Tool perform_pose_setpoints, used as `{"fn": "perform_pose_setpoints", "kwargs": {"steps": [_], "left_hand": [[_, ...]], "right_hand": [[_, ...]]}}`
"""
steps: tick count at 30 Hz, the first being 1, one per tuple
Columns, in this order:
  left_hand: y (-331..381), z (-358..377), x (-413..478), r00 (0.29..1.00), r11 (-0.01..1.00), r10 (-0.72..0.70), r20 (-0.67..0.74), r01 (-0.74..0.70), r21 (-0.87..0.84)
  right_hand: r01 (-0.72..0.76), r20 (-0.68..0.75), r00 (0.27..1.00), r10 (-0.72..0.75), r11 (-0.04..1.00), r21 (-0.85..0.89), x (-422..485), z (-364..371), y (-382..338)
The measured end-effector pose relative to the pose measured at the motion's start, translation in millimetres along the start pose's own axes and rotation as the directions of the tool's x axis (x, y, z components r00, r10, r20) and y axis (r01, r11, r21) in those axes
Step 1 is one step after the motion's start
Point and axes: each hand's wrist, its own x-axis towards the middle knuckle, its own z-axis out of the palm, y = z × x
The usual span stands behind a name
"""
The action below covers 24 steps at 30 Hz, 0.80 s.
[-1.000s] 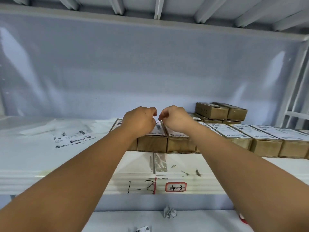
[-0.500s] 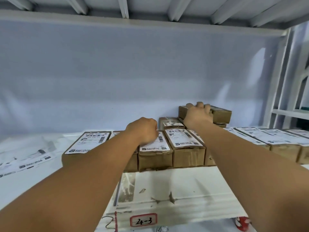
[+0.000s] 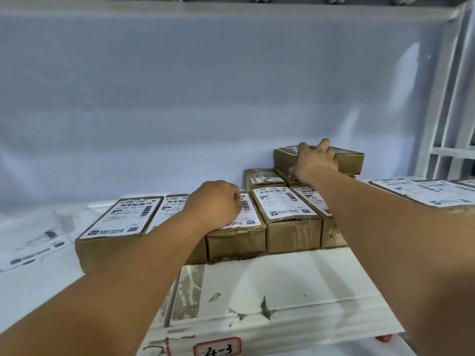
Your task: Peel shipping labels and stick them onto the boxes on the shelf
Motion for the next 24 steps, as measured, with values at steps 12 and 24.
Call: {"fn": "perform_pose_setpoints", "kwargs": {"steps": [12,24], "left_hand": [[1.3,0.7,-1.4,0.998,0.998,-0.054,-0.016,0.053,-0.024],[11.2,-21.4,-23.0,0.894,0.982,-0.076,-0.441,-0.010,-0.189]], "right_hand": [[-0.015,0.013,1.000,0.012,0.966,0.258,5.1,-2.7,0.6],[0.172,-0.083,0.985,-0.151,0.848,0.501,-66.9,-39.9,-53.3]]}}
